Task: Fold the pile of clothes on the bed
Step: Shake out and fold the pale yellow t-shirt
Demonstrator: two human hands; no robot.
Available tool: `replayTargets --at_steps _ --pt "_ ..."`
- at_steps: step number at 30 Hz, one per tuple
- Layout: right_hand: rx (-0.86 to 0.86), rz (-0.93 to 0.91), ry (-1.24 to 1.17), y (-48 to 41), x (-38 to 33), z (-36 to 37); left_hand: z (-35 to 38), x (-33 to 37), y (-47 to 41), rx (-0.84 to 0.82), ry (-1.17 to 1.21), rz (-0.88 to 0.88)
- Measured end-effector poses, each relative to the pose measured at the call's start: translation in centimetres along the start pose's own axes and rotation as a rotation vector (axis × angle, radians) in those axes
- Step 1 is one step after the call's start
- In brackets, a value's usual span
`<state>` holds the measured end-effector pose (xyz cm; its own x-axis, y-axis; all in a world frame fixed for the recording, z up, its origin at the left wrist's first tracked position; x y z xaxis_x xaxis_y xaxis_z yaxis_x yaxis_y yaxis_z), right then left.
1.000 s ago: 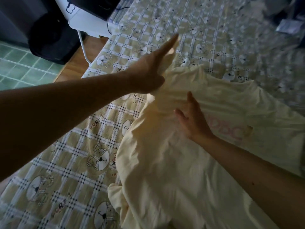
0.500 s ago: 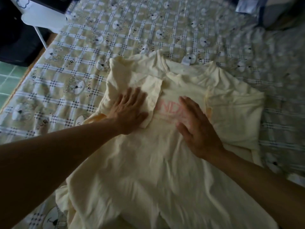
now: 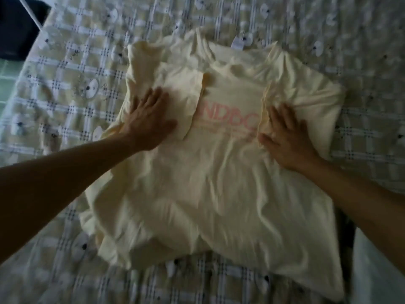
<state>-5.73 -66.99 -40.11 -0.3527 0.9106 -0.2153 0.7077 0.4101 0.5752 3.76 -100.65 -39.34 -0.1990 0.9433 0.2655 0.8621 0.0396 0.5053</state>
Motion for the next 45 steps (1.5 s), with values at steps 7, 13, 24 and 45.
replayTargets --at_steps 7,13,24,45 --pt "-0.099 -0.112 -0.180 13.7 -6.1 10.2 6.0 1.1 14.9 0.222 0.400 -0.260" --pt "0.302 0.339 -0.443 22.5 -2.9 12.2 9.9 -0.1 22.3 0.348 1.116 -0.656" --pt "-0.011 0.149 -1.192 25.3 0.3 7.9 8.5 1.2 24.8 -0.211 0.872 -0.005" --pt "-0.060 0.152 -2.029 27.2 0.6 10.0 7.5 0.4 29.1 -0.323 1.567 -0.381"
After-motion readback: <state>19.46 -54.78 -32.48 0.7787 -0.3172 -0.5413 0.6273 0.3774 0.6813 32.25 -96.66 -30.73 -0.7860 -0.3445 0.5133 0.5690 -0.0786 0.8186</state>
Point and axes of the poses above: each hand's wrist, its own y-axis away from the middle knuckle, its own z-axis out of the palm, x = y × z, the point moved 2 cm from there along -y, towards the middle knuckle, and after that the axes turned 15 degrees about -x, right-handed, at the moved point
